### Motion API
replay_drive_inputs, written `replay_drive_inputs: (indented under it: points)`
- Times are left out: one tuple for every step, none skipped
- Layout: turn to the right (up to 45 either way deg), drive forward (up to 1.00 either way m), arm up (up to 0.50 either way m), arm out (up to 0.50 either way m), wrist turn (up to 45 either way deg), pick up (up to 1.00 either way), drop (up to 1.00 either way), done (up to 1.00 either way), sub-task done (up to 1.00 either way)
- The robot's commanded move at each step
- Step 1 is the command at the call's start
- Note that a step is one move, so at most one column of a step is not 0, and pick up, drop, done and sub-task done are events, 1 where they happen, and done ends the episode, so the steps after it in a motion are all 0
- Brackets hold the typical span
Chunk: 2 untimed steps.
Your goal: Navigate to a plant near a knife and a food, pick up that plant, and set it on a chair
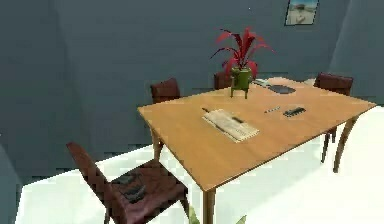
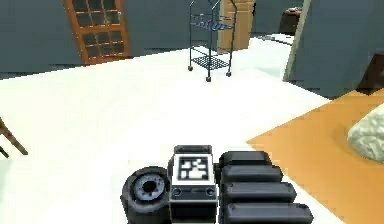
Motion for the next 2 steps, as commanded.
replay_drive_inputs:
  points:
    - [-42.0,0.00,0.00,0.00,0.0,0.00,0.00,0.00,0.00]
    - [39.0,0.00,0.00,0.00,0.0,0.00,0.00,0.00,0.00]
